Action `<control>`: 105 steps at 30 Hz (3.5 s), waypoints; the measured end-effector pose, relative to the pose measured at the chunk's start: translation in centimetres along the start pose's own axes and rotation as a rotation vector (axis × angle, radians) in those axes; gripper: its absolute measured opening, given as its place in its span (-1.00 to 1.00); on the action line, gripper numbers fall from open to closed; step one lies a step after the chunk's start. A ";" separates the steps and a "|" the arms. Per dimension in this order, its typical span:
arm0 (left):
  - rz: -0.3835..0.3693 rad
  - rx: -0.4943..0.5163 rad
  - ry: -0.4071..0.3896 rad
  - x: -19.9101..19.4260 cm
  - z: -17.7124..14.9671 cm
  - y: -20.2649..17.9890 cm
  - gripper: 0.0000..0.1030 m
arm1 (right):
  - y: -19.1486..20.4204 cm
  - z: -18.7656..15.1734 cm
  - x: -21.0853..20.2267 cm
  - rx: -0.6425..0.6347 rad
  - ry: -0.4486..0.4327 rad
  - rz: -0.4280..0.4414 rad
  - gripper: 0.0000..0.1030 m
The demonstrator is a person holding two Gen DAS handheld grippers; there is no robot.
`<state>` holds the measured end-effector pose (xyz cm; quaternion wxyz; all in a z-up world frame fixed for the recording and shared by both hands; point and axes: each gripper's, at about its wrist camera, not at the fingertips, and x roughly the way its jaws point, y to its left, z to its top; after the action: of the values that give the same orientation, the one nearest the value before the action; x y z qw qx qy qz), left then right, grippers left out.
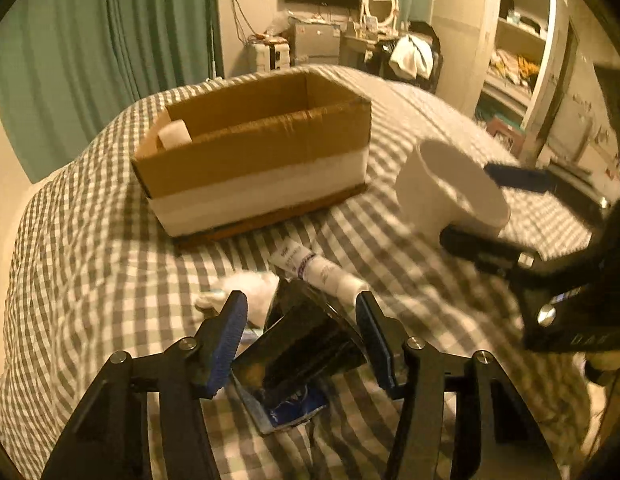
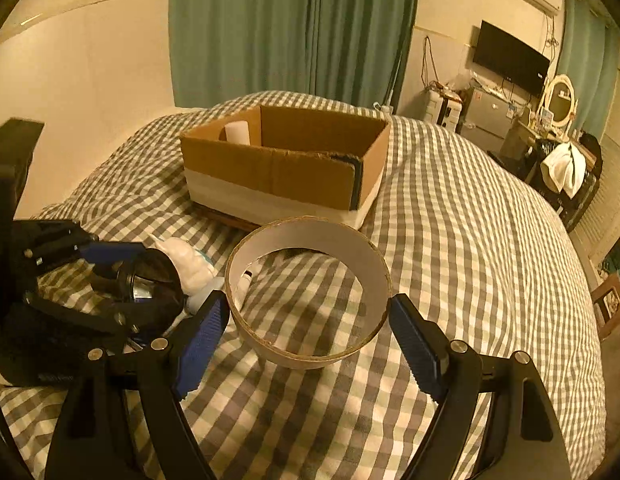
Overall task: Organize objects
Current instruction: 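Grasp the black headphones with the left tool while the right tool holds the tape roll, then lower the tape roll and headphones into the box and open both tools, then grasp the blue tissue pack with the left tool and lift it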
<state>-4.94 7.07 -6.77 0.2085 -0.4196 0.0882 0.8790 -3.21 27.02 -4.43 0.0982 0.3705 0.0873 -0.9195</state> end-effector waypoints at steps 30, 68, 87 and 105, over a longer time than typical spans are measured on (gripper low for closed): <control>0.113 0.012 -0.225 2.0 21.3 9.0 -0.09 | -3.7 17.2 6.4 -0.021 -0.111 0.025 0.58; 0.155 -0.148 -0.192 8.8 19.4 12.3 -0.08 | -5.7 17.3 15.6 -0.026 -0.020 0.170 0.59; 0.111 0.002 -0.228 7.7 20.6 10.7 0.77 | -6.0 17.0 13.6 0.021 0.039 0.119 0.80; 0.256 -0.081 -0.145 -2.5 9.7 9.2 0.87 | -1.1 15.0 2.2 -0.097 -0.024 0.026 0.81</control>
<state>-14.32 1.30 1.12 0.0836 -0.3483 0.0903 0.9293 -15.03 24.28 4.77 0.1291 0.3555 0.1257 -0.9172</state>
